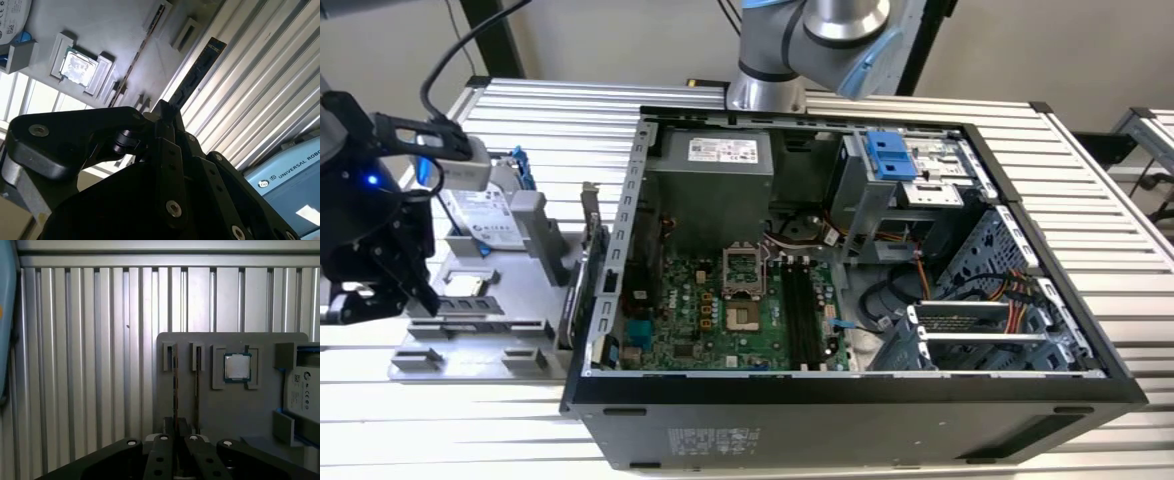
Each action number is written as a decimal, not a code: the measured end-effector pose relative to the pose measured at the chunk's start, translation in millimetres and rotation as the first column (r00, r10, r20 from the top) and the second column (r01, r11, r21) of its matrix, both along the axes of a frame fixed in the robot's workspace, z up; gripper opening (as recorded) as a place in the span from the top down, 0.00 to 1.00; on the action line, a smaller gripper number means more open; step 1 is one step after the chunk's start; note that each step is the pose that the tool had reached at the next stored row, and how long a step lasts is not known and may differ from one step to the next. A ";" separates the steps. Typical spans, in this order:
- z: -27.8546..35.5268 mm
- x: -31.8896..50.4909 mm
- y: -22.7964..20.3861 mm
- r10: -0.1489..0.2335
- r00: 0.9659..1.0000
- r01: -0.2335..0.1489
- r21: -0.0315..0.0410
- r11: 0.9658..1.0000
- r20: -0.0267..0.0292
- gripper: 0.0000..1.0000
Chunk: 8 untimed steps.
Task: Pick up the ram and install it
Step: 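Pick up the ram and move it above insertion slot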
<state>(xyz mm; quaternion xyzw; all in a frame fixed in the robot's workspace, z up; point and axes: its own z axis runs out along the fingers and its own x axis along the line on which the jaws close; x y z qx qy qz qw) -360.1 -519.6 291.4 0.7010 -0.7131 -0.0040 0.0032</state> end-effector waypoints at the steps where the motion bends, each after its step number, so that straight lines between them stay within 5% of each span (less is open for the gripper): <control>1: 0.5 0.0 0.0 0.000 1.000 0.000 0.000 1.000 0.000 1.00; 8: 3.6 -0.1 0.1 0.000 1.000 0.000 0.000 1.000 0.000 1.00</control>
